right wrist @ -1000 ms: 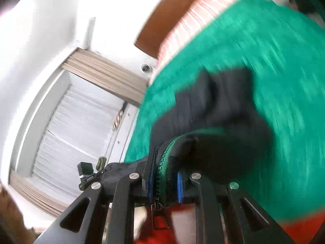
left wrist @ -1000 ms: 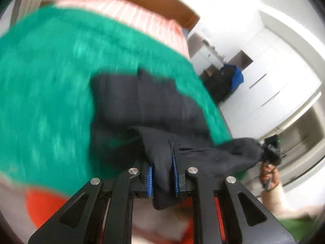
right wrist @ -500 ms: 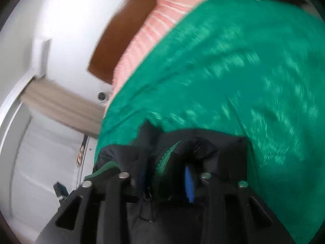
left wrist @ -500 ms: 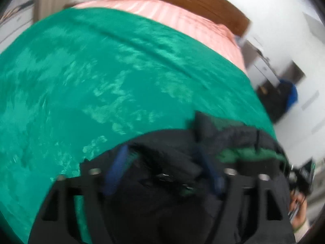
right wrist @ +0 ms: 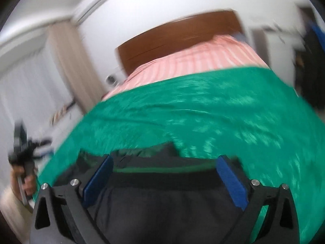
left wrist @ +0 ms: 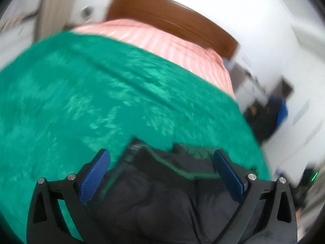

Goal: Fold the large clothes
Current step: 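Lift the held hem with both grippers and fold it toward the collar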

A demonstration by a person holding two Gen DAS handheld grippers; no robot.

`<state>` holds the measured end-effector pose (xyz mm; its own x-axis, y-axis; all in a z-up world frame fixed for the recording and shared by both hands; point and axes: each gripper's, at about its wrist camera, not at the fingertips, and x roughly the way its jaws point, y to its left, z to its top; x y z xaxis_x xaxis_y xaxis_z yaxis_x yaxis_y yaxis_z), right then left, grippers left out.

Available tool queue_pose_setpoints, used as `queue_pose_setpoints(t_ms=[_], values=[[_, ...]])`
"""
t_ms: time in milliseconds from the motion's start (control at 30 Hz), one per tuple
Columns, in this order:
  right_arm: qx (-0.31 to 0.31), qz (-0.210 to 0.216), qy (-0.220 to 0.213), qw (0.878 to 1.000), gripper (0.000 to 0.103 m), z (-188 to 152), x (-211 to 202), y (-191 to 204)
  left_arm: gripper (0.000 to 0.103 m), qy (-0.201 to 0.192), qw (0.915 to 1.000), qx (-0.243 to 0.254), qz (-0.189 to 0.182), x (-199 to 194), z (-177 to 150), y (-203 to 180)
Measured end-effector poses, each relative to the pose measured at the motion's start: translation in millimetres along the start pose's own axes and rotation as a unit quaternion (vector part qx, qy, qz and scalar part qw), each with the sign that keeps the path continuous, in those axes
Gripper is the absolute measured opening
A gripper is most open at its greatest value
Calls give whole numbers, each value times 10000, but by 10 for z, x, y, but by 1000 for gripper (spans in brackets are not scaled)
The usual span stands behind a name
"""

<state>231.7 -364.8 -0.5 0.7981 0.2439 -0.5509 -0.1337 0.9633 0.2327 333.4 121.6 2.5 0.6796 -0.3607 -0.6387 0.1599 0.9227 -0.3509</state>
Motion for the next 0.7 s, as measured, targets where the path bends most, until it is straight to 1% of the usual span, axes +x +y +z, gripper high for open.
queue_pose_setpoints(t_ms=[67,100,133,200,233,267,333,400,467,567,700], values=[[-504,-109,250,9984,101,-85,276,269,101,39,9978,649,79,218,-160,-306],[-610,-207,344,9973,101,-140,423,336,101,23,9950,983,180,377,-270,-441],[-728,-400,516,9952,101,-233,612,395,101,28,9918,1229,354,508,-351,-532],[-882,-790,859,9892,101,-395,942,406,101,128,9858,1460,815,776,-485,-560],[-878,-837,904,9885,101,-472,1063,377,101,167,9849,1430,959,893,-544,-498],[-742,-754,867,9906,101,-507,1127,320,102,151,9863,1319,976,951,-575,-423],[-348,-413,768,9956,102,-521,1189,164,102,-24,9926,949,759,994,-610,-226],[-33,-83,749,9972,102,-570,1250,5,102,-95,9948,788,636,999,-642,-134],[171,99,657,9976,102,-626,1239,-90,102,-138,9949,811,588,1033,-675,-135],[351,256,551,9975,102,-694,1276,-198,102,-182,9937,917,625,1078,-720,-175],[485,346,535,9968,102,-745,1302,-250,103,-24,9953,828,498,1170,-732,-118]])
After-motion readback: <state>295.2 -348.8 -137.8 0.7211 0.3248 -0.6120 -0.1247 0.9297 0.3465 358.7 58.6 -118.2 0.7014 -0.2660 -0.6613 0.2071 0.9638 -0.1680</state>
